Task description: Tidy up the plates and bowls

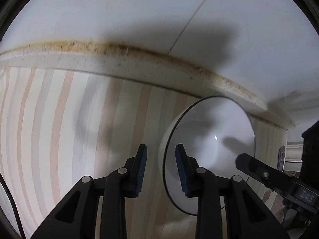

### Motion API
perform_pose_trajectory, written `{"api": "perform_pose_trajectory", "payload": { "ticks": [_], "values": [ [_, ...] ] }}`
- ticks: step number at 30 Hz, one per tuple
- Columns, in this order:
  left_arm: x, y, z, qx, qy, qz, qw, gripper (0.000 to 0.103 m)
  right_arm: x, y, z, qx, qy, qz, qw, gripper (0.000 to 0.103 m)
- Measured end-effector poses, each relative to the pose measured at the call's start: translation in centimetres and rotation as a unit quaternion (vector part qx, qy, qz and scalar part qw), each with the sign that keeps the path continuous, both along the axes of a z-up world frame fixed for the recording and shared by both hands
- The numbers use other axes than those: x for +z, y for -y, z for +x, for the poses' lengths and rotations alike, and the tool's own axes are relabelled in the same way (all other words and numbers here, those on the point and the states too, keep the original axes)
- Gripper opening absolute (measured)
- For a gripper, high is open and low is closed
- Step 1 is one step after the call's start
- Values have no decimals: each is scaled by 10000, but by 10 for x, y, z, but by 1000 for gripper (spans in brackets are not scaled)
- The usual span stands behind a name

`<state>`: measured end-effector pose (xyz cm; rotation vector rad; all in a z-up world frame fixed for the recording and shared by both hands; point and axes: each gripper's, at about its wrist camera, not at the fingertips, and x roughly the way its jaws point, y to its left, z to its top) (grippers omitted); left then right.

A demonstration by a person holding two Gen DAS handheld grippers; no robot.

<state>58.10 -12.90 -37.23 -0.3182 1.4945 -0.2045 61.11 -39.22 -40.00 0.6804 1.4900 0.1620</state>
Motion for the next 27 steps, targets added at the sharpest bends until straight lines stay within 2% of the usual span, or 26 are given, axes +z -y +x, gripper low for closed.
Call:
{"api": "perform_pose_trajectory", "payload": {
  "ticks": [1,4,7,15,20,27],
  "values": [
    [2,1,-1,-32,52,1,10000,17,-1,-1,0,24,15,-19,10000,23],
    [9,3,-2,-100,185,69,9998,14,1,-5,0,150,145,-68,9998,17],
    [10,5,-2,-97,215,127,9996,14,5,-13,1,309,234,-286,9988,17],
    [23,26,-19,-176,354,221,9990,14,14,-18,-4,409,339,-373,9979,17],
    [40,31,-30,-187,445,148,9987,14,26,-19,-13,460,424,-389,9973,17],
    [70,50,-52,-286,580,-21,9979,14,63,-7,-42,506,644,-499,9954,17]
  ]
}}
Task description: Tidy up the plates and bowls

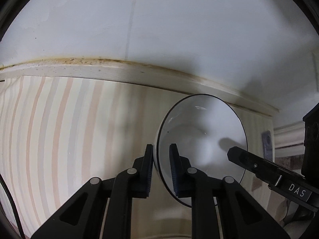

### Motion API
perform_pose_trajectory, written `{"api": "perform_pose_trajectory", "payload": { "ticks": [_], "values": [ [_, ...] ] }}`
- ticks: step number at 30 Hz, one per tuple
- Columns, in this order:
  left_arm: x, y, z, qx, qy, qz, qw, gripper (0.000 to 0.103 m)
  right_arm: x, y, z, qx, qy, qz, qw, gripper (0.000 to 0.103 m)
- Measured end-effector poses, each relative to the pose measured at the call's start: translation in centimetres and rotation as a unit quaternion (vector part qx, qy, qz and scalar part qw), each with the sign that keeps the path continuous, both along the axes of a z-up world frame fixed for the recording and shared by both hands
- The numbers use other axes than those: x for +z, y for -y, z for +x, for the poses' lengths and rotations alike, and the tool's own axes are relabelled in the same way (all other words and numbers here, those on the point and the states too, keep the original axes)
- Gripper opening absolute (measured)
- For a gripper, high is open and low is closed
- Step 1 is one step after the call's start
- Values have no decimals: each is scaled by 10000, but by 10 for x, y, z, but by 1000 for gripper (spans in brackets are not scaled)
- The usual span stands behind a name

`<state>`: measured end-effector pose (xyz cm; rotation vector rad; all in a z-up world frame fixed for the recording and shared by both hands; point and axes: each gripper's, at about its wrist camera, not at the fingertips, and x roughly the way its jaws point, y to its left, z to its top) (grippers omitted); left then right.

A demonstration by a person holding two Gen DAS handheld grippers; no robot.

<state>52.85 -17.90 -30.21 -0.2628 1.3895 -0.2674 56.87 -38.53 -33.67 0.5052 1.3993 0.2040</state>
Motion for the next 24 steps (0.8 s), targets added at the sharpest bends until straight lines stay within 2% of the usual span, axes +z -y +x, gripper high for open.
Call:
{"api": "perform_pose_trajectory", "payload": {
  "ticks": [7,11,14,24],
  "values": [
    [40,17,-41,-180,224,-119,9995,14,42,19,-38,32,196,-137,9997,17],
    [57,27,-63,-314,155,-270,9990,14,62,31,-67,-20,279,-203,9994,17],
    [71,41,-85,-412,208,-298,9985,14,80,56,-92,-59,317,-224,9992,17],
    [81,83,-142,-761,107,-404,9962,14,109,106,-178,-336,340,-255,9985,17]
  ]
}}
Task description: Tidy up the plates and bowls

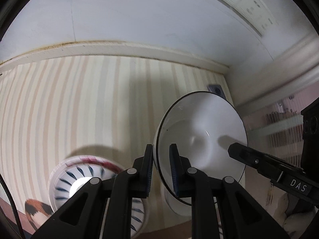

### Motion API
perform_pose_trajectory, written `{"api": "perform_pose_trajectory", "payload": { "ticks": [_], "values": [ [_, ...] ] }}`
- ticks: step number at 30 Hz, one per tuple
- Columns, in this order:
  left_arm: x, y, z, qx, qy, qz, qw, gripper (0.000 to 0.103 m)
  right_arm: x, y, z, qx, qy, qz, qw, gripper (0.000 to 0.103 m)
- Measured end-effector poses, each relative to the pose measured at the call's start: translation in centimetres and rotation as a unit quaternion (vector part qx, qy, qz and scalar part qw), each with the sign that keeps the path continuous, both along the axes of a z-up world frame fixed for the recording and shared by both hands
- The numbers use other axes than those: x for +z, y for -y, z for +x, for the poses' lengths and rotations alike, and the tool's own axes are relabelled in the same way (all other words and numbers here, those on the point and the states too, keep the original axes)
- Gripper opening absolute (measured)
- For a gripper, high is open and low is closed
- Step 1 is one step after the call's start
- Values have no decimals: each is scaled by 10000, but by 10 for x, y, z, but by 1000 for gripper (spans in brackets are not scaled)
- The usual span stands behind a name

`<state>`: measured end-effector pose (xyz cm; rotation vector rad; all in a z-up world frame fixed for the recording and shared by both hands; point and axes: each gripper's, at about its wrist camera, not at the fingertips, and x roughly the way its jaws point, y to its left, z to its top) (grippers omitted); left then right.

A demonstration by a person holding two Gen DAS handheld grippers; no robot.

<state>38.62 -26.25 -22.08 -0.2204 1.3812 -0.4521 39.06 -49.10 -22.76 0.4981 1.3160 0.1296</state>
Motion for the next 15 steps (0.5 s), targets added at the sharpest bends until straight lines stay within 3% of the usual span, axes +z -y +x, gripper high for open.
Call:
{"api": "perform_pose_trajectory", "payload": {
  "ticks": [5,15],
  "values": [
    [-4,15,-26,-186,-109,1,9998,14,-7,17,-37,-127,-111,23,9999,17],
    [-37,46,-52,-711,-308,420,9961,14,-46,42,-79,-345,-485,124,9981,17]
  ]
}}
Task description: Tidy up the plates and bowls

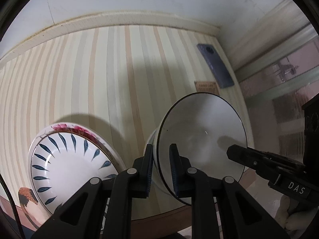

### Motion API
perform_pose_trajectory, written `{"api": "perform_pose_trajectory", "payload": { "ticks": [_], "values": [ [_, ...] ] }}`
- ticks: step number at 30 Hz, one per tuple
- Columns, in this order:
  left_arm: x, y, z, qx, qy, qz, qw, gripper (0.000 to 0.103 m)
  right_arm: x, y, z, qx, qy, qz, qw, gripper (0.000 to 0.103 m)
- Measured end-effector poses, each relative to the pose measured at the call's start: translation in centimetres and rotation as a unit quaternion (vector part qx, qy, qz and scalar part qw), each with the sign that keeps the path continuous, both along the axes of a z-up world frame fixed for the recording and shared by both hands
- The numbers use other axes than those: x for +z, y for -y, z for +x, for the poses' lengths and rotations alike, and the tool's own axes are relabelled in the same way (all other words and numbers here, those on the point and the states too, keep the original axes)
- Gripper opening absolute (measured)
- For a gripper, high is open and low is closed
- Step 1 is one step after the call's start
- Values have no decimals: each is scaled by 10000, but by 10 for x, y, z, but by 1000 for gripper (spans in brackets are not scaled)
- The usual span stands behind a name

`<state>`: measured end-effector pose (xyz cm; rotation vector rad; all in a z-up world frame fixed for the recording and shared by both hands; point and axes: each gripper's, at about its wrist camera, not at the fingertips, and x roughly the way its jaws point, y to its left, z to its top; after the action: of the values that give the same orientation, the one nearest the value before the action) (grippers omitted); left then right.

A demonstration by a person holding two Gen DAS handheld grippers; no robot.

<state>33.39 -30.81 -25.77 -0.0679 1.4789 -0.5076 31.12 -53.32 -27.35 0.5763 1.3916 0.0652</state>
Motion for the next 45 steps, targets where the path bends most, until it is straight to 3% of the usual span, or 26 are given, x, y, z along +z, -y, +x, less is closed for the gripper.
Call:
{"api": "perform_pose_trajectory", "payload": {
  "ticks": [12,27,32,35,37,39,41,43,45],
  "values": [
    [-13,9,-8,-251,159,440,9986,14,-26,-1,-8,10,-180,110,9998,17],
    [-2,4,-12,-286,241,552,9978,15,-16,-5,-1,84,-317,-225,9992,24],
    [26,-6,-15,-306,489,548,9968,19,8,-10,-7,113,-208,-435,9988,54],
    [47,-12,-19,-306,638,420,9966,33,30,-12,-16,-37,-66,-622,9980,69],
    [61,-17,-22,-278,778,320,9961,60,44,-14,-23,-75,28,-716,9974,75],
    [75,-18,-24,-327,898,220,9952,73,57,-17,-29,-90,106,-790,9968,82],
    [87,-20,-26,-369,1017,129,9940,76,68,-20,-34,-53,149,-857,9962,88],
    [98,-21,-28,-418,1109,60,9929,85,79,-23,-40,-20,198,-865,9961,91],
    [108,-21,-31,-468,1169,2,9920,89,90,-24,-47,-47,257,-905,9956,91]
  ]
}}
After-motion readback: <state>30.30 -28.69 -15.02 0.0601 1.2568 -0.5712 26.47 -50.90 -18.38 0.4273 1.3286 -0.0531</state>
